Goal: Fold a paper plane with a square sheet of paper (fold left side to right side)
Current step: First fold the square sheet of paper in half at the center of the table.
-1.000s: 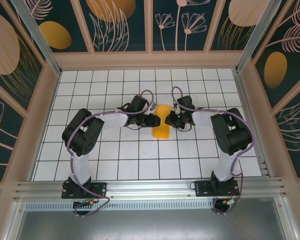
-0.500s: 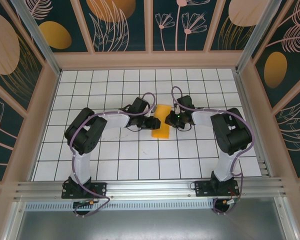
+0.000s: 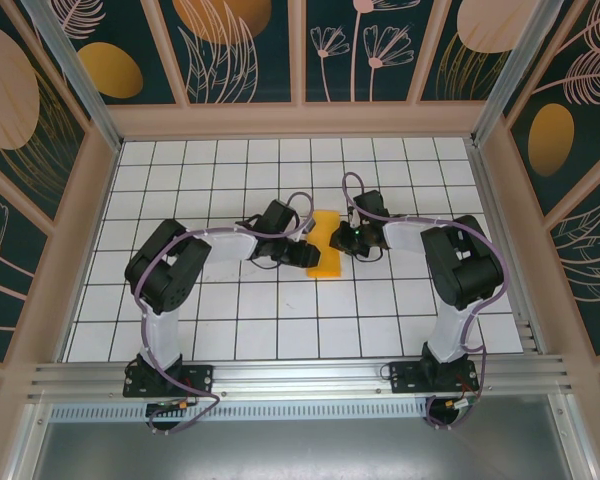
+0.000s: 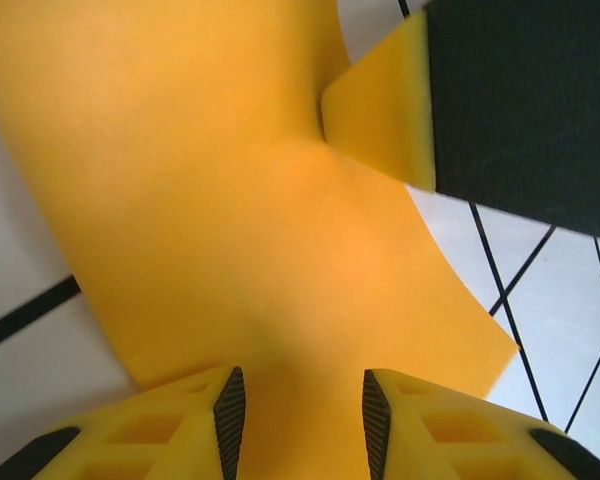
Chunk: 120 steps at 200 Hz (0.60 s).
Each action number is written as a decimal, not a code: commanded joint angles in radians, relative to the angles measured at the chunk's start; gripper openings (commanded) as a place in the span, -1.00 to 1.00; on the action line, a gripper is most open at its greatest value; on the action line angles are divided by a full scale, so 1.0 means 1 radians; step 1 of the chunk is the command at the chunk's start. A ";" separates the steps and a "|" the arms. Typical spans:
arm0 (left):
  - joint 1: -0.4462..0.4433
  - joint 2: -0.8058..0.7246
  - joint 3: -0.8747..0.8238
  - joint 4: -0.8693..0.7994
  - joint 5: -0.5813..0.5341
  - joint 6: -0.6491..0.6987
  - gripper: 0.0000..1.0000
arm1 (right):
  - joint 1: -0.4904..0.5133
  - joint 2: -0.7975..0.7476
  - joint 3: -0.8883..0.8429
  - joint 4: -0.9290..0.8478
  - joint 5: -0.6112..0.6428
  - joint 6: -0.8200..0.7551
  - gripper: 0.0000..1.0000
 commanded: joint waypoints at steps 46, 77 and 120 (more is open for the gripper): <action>-0.027 -0.071 -0.059 0.011 0.040 -0.002 -0.17 | 0.014 0.077 -0.018 -0.103 0.084 -0.014 -0.67; -0.039 -0.088 -0.079 0.039 0.063 -0.023 -0.15 | 0.016 0.078 -0.018 -0.105 0.084 -0.017 -0.67; -0.045 -0.087 -0.096 0.029 0.037 -0.021 -0.15 | 0.017 0.078 -0.016 -0.106 0.084 -0.017 -0.67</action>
